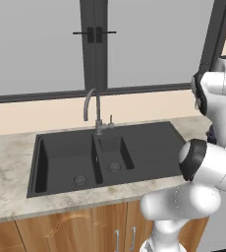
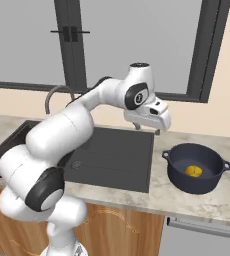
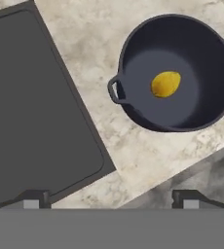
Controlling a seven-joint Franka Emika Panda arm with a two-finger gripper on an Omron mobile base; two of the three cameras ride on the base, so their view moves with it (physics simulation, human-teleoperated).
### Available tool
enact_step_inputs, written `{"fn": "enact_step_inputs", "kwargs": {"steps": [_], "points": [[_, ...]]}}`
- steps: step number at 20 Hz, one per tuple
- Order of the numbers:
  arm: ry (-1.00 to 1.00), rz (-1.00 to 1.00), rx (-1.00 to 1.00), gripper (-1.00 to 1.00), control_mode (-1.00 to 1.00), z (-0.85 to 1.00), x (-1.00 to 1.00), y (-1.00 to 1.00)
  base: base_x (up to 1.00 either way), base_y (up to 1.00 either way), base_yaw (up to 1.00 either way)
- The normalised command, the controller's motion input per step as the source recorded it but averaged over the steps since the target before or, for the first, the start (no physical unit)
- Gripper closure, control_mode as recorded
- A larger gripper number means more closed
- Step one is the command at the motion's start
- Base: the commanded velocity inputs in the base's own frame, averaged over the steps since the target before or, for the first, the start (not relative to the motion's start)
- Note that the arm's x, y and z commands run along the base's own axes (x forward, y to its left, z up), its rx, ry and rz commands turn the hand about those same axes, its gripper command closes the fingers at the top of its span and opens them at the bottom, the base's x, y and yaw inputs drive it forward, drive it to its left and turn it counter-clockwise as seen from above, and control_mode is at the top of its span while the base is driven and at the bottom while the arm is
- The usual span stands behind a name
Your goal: Dump the lemon from the pot into the sink. Then turn on the water and wash the lemon. Then turn off the water and put the lemon back in the pot.
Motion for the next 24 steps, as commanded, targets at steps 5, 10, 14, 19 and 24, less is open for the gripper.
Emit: {"fn": "enact_step_inputs", "kwargs": {"steps": [5,10,14,19,24], "points": [[-0.08,-0.06,0.06,-1.0,-1.0,-0.03,-0.16,-1.0,0.0,0.0,0.0],[-0.13,-0.01,0.1,-1.0,-1.0,-0.21,-0.04,-1.0,0.0,0.0,0.0],[-0.06,0.0,0.1,-1.0,-1.0,-0.17,0.0,-0.72,0.0,0.0,0.0],[-0.01,0.0,0.01,-1.0,-1.0,-0.23,0.0,-0.38,0.0,0.0,0.0],[0.0,0.0,0.0,-1.0,-1.0,-0.14,0.02,0.0,0.0,0.0,0.0]]}}
